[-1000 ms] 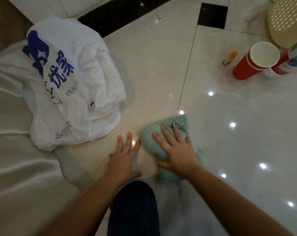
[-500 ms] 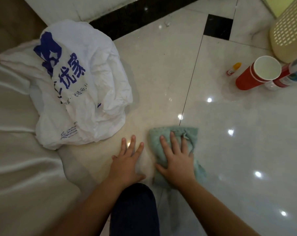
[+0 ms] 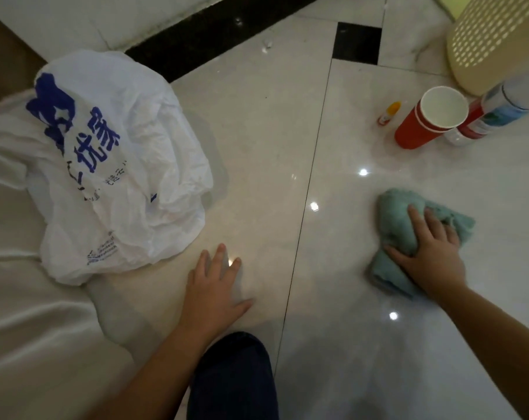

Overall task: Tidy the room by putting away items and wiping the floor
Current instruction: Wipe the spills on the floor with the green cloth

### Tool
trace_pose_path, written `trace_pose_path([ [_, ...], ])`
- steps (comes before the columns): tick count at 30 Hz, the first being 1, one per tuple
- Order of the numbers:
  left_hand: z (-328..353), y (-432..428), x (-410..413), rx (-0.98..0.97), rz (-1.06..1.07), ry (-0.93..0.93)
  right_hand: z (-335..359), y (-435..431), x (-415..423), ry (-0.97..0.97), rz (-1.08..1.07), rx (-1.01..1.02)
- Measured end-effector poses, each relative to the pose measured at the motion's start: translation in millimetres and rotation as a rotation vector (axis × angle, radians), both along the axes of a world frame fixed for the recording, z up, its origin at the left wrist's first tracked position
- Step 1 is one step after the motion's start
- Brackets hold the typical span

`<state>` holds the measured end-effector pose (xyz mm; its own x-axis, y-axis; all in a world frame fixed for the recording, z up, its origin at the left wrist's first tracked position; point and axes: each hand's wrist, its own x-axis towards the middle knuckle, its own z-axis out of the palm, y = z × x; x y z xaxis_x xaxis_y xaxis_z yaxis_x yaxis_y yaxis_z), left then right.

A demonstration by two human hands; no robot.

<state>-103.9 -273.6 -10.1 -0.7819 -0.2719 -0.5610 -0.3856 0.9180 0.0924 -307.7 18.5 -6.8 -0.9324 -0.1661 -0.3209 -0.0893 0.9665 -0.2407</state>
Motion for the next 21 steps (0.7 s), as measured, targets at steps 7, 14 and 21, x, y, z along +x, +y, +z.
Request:
trace_pose_path([
  [7,-5.1,16.1,-14.0,0.065,0.113,0.15,2.0,-54.8,42.7,-0.024,-0.002,0.044],
  [14,2.9,36.7,-70.6,0.107,0.134,0.292,-7.4,-49.4,75.2,0.029,0.349,0.02],
  [21,-6.0,139.2,-136.5,0.174,-0.318,0.366,-11.7,99.3,63.9,0.064,-0.023,0.011],
])
